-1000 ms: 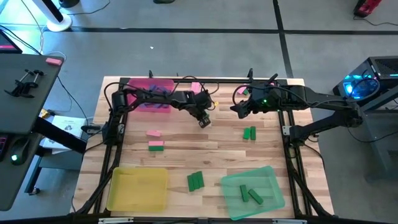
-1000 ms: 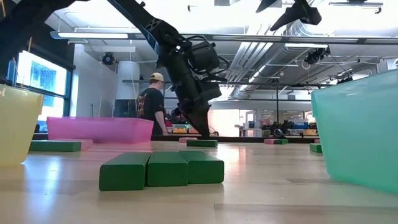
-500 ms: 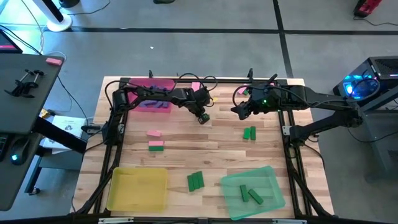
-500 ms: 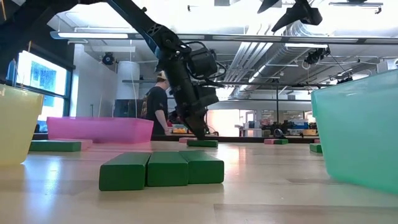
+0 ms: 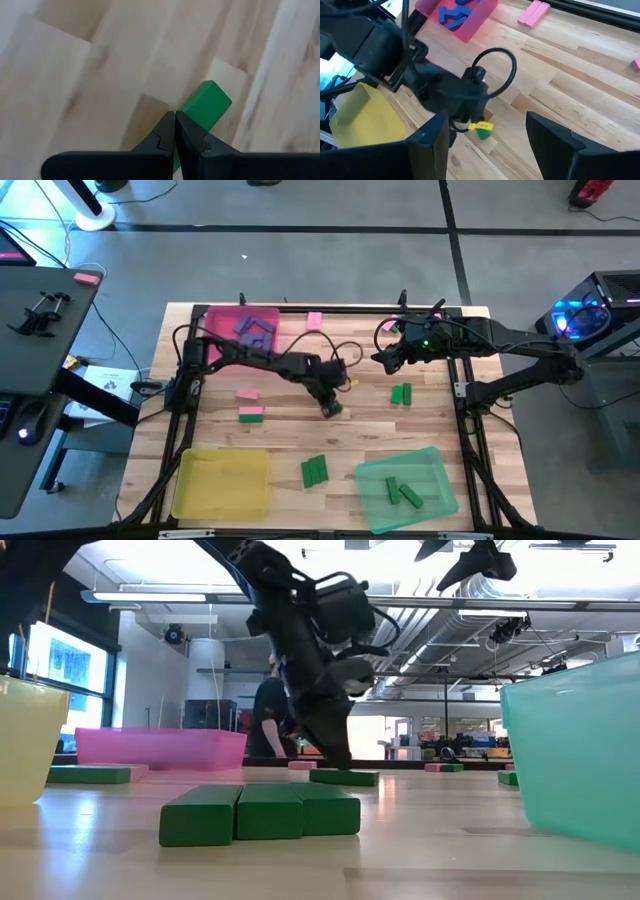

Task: Sort blocks
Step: Put the green block into the light green bin

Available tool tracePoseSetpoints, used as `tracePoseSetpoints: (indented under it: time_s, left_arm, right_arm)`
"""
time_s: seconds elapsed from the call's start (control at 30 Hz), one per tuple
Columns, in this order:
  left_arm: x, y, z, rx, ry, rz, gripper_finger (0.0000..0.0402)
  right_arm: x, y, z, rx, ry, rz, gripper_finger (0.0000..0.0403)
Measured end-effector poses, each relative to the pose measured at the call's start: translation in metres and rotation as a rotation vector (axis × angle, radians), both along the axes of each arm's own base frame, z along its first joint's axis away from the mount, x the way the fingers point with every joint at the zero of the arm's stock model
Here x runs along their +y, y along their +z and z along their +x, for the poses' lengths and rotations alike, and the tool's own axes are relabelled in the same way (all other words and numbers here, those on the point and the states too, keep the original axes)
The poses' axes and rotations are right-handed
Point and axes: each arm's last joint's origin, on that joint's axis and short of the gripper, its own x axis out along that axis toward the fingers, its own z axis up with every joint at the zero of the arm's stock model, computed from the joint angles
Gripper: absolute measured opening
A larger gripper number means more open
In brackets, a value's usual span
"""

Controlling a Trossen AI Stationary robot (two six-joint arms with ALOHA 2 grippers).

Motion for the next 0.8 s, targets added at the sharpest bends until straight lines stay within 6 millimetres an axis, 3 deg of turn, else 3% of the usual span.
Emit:
tracePoseSetpoints:
  time_s: [0.1, 0.23, 0.3, 0.47, 0.63, 0.8]
  left_arm:
    - [0.004, 0.015, -0.004, -0.006, 0.011, 0.008, 0.0]
    - [0.021, 0.06, -0.016, -0.08, -0.003, 0.069, 0.0]
    - [0.027, 0.08, -0.027, -0.103, -0.014, 0.118, 0.0]
    - [0.028, 0.102, -0.069, -0.218, -0.002, 0.179, 0.0]
    - [0.018, 0.104, -0.122, -0.376, 0.058, 0.146, 0.0]
    - [0.008, 0.115, -0.158, -0.573, 0.138, 0.089, 0.0]
  right_arm:
    - [0.0, 0.0, 0.0, -0.003, 0.002, 0.0, 0.0201]
    - [0.009, -0.013, 0.015, 0.028, 0.136, 0.043, 0.0201]
    - [0.014, -0.03, 0.026, 0.077, 0.208, 0.069, 0.0201]
    - [0.024, -0.081, 0.065, 0.114, 0.28, 0.072, 0.0201]
    - [0.037, -0.134, 0.102, 0.176, 0.382, 0.033, 0.0201]
    - [0.041, -0.19, 0.129, 0.302, 0.473, -0.075, 0.0201]
